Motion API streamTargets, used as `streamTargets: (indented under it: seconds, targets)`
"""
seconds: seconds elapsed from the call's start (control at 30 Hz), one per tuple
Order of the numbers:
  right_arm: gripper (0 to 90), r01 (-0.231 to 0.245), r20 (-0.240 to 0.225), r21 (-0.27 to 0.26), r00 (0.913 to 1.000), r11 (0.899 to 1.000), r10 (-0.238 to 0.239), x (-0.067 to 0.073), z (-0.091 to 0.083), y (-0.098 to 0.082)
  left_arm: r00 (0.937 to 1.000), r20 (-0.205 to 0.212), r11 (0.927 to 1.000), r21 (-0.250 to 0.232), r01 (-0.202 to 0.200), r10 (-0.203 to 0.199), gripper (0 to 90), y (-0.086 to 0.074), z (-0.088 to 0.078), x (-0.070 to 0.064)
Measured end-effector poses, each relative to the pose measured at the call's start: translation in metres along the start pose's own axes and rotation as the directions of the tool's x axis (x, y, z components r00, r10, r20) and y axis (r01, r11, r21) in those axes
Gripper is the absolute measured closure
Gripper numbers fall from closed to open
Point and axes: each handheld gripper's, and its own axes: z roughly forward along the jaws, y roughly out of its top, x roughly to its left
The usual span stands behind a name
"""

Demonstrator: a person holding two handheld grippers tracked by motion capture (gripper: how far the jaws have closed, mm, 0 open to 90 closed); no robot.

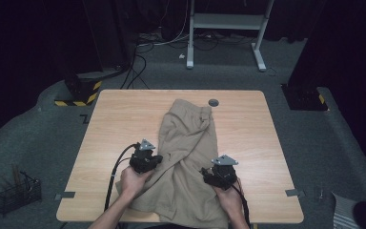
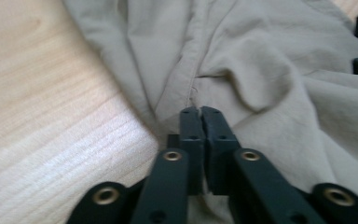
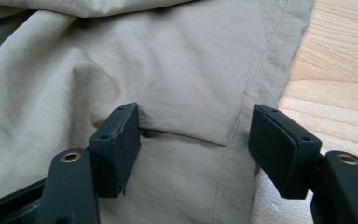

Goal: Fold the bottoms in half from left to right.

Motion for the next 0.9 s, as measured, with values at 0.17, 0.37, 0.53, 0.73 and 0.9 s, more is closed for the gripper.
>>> streamTargets:
  seconds: [0.17,0.37,0.53,0.73,0.9]
  targets:
    - [33.2,-0.001,0.001,0.001,1.0000,1.000,0.001,0.000,0.000,0.000,0.9979,0.040,0.9988,-0.001,-0.050,0.050,90.0,0.012,-0.008,-0.008]
    - [32.8,-0.002,0.002,0.001,1.0000,1.000,0.002,0.000,0.000,0.000,0.9851,0.168,0.9974,-0.068,-0.025,0.036,90.0,0.028,-0.009,-0.022]
    - [32.7,-0.002,0.003,0.001,1.0000,1.000,0.002,0.000,0.000,0.000,0.9675,0.247,0.9983,-0.039,-0.044,0.052,90.0,0.035,0.008,-0.042]
    - [32.6,-0.002,0.003,0.001,1.0000,1.000,0.002,0.000,0.000,0.000,0.9708,0.234,0.9950,0.069,-0.072,0.054,90.0,0.023,0.057,-0.051]
    - [32.8,-0.020,0.019,0.002,0.9996,1.000,0.020,0.001,0.004,0.004,0.9768,0.205,0.9953,0.060,-0.076,0.062,90.0,0.031,0.069,-0.043]
